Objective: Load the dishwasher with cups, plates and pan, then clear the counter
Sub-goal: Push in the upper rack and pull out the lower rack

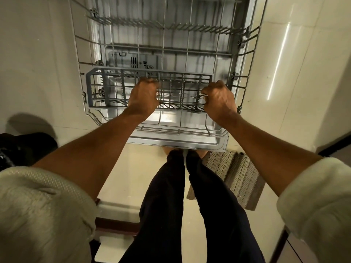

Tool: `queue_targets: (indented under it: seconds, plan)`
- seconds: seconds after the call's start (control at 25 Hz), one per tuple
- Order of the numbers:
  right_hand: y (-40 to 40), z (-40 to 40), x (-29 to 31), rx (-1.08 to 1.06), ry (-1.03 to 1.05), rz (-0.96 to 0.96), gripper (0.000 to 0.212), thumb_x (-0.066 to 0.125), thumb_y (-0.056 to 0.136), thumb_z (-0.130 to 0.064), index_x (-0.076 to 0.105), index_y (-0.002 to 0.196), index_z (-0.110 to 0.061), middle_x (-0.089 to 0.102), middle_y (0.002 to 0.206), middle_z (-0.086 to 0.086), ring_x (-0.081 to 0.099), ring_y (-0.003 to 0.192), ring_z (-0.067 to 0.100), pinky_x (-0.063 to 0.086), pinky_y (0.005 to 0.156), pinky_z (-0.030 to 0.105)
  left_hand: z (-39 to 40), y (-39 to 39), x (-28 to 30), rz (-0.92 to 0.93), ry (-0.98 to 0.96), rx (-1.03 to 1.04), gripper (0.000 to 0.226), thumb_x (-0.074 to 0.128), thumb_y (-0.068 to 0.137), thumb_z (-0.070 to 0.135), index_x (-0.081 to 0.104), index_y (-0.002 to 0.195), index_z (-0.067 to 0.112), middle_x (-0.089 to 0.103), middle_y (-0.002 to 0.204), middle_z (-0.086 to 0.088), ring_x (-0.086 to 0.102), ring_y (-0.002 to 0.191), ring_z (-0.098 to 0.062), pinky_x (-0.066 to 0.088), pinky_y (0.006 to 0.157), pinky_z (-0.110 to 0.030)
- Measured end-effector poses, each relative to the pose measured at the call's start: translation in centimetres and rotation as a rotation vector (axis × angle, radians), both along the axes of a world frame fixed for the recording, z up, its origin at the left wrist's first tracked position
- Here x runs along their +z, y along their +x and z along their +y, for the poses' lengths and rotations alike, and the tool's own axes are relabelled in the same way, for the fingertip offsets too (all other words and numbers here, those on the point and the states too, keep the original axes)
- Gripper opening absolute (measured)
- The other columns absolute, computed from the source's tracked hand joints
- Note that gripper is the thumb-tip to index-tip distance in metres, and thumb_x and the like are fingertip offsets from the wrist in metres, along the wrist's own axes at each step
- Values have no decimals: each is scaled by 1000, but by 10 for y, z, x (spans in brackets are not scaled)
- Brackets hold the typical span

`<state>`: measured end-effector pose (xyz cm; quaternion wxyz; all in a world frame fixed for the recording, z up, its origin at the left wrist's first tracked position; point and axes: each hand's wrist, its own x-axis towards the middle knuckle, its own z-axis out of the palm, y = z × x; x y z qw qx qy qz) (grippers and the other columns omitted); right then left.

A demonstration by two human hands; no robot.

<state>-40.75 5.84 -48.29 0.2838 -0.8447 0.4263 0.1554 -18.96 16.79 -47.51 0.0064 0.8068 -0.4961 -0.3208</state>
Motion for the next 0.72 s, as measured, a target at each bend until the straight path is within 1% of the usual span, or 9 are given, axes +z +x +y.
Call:
queue_targets:
  seconds: [0.12,0.24,0.36,0.44,0.48,0.52,0.6,0.68,0.72]
  plan:
    - [1,-1,19,14,-6,-8,45,70,78,8,69,119,-9,70,113,11,56,114,28,57,87,40,1,3,18,-6,21,37,39,67,78,-13,69,111,7,69,110,-14,67,97,-29,56,85,-33]
    - [2,3,41,27,20,20,46,68,79,7,67,122,-9,68,116,13,56,116,30,58,88,44,7,1,42,-2,31,32,40,64,81,-12,68,115,9,68,111,-14,67,98,-28,54,83,-30]
    - [2,15,71,18,71,110,47,65,84,2,63,127,-15,61,122,12,57,112,27,56,89,36,19,-9,69,-20,120,39,45,65,84,-4,63,126,11,66,117,-14,66,102,-28,54,87,-32]
    - [5,27,101,33,92,155,52,61,87,-5,57,136,-21,57,130,10,54,116,26,51,96,35,29,-17,96,-2,119,24,51,64,84,-1,57,134,10,64,124,-15,63,108,-29,53,93,-34]
    - [7,34,119,68,86,161,56,60,88,-8,51,142,-21,54,137,9,50,124,26,46,104,37,36,-23,112,13,105,21,57,64,84,0,52,139,10,61,132,-15,60,116,-29,51,99,-35]
    - [10,42,139,117,69,162,61,58,90,-12,43,149,-19,48,146,9,43,134,28,39,113,40,43,-30,128,22,90,15,63,64,85,1,46,145,9,53,143,-14,53,128,-30,46,107,-36]
    - [17,60,172,198,32,153,69,52,93,-17,27,157,-14,31,161,10,26,149,28,20,123,43,54,-45,156,17,82,-20,74,61,86,4,29,153,6,30,159,-14,32,146,-28,30,120,-37]
    - [28,77,208,230,15,143,72,46,97,-18,12,160,-11,13,167,12,10,155,28,0,122,41,64,-55,187,-3,92,-16,80,58,90,10,15,157,6,12,165,-13,13,152,-25,17,124,-38]
    - [35,84,225,230,16,133,72,43,99,-20,6,160,-10,6,168,12,4,155,28,-6,119,40,67,-56,202,-9,94,1,81,56,92,14,9,158,7,6,166,-12,6,153,-23,12,125,-38]
